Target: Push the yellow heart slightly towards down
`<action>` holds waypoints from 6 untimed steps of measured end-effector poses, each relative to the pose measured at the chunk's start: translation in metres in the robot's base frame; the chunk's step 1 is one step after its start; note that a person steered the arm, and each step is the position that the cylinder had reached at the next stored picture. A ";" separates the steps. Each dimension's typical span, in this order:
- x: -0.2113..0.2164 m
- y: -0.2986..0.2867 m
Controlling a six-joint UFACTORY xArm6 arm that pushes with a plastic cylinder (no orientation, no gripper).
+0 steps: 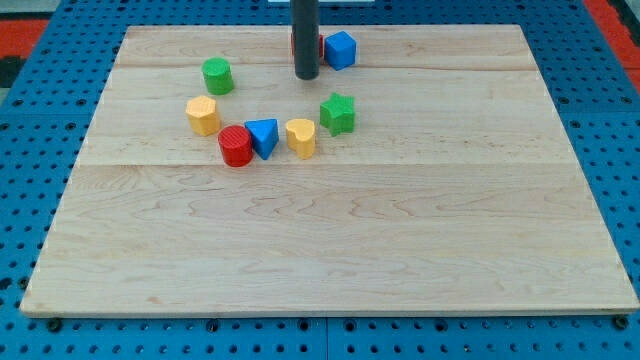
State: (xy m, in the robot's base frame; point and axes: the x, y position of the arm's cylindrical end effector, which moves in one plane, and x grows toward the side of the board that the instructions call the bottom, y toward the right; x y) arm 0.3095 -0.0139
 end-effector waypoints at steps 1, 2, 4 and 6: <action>0.024 0.009; 0.035 0.005; 0.113 -0.013; 0.108 -0.052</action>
